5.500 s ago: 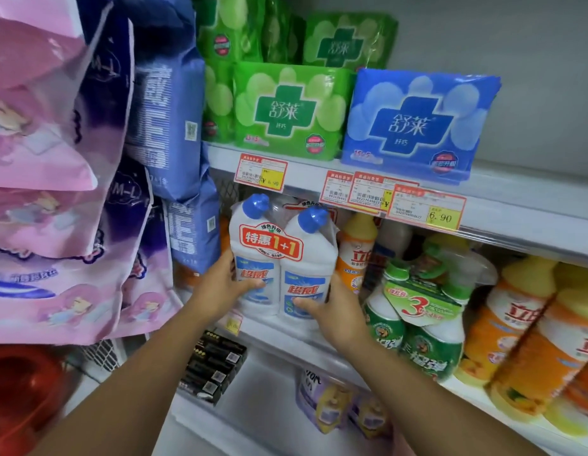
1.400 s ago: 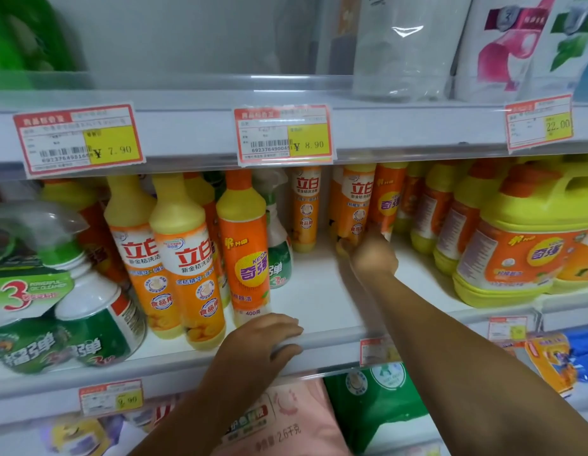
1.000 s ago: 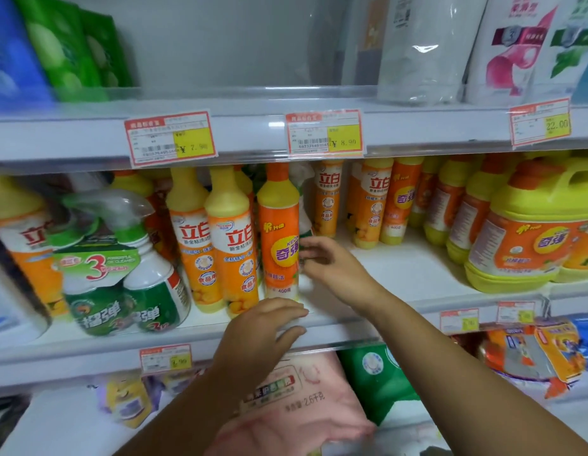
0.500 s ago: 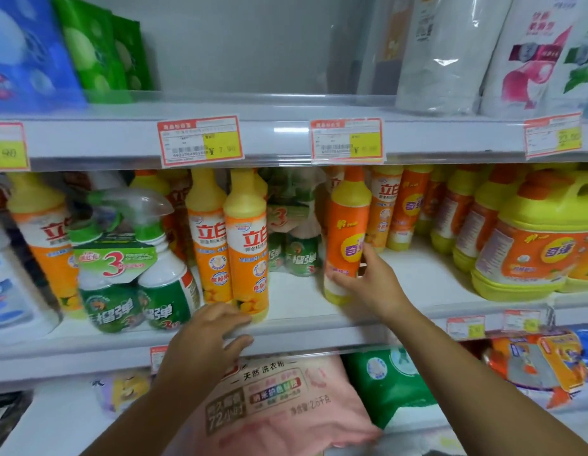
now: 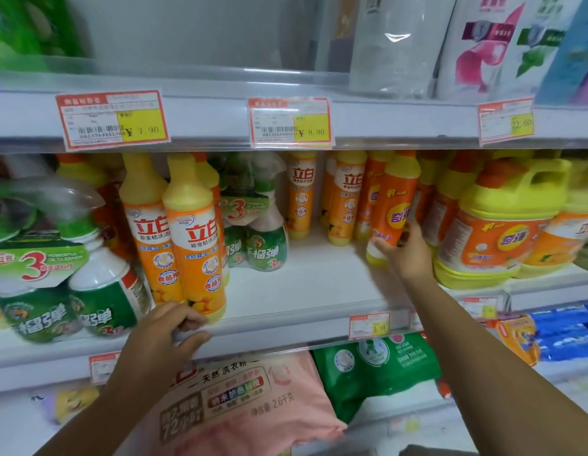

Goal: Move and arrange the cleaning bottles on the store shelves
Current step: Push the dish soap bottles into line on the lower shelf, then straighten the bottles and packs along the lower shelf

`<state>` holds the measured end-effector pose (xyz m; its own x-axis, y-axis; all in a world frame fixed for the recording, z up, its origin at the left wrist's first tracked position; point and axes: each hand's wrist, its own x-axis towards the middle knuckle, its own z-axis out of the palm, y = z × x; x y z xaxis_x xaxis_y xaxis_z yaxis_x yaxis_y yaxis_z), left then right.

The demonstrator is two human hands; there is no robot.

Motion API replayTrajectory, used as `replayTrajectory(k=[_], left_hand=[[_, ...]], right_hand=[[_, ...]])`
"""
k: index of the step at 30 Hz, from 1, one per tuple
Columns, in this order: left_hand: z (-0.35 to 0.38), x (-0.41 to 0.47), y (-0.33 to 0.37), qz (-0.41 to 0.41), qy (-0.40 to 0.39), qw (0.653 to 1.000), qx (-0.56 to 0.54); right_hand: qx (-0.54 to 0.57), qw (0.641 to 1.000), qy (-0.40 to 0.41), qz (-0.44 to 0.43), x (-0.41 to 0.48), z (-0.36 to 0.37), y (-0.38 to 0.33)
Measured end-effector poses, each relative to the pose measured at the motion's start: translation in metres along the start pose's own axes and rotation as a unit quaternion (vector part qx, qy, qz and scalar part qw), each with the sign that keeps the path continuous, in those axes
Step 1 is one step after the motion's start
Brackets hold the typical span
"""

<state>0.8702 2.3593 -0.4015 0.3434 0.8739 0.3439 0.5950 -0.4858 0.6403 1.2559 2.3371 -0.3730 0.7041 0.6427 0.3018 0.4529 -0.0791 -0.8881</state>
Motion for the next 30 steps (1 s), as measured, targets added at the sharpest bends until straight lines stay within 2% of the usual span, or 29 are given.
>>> replayTrajectory(k=[8,19,21,23,24,25,27,30], left_hand=[[0.0,0.002,-0.003,0.007,0.0,1.0,-0.005],[0.0,0.001,-0.005,0.026,-0.002,1.0,-0.01],[0.0,0.002,-0.007,0.037,-0.002,0.999,-0.007],[0.0,0.002,-0.008,0.05,0.003,0.999,-0.008],[0.0,0.002,-0.007,0.052,0.005,0.999,-0.011],[0.0,0.002,-0.007,0.053,0.006,0.998,-0.013],[-0.002,0.001,-0.006,0.054,0.004,0.998,-0.015],[-0.007,-0.002,-0.008,0.05,-0.004,0.999,-0.016]], right_hand=[[0.007,1.0,0.003,-0.005,0.013,0.012,0.004],[0.022,0.998,-0.008,0.066,0.016,0.02,0.006],[0.0,0.997,0.05,0.058,0.003,0.024,0.003],[-0.045,0.992,0.118,-0.001,-0.022,0.031,-0.011],[-0.053,0.99,0.126,-0.039,-0.037,0.037,-0.023],[-0.049,0.99,0.108,-0.075,-0.053,0.044,-0.036],[-0.013,0.992,0.022,-0.121,-0.084,0.061,-0.065],[0.042,0.98,-0.157,-0.117,-0.127,0.091,-0.097]])
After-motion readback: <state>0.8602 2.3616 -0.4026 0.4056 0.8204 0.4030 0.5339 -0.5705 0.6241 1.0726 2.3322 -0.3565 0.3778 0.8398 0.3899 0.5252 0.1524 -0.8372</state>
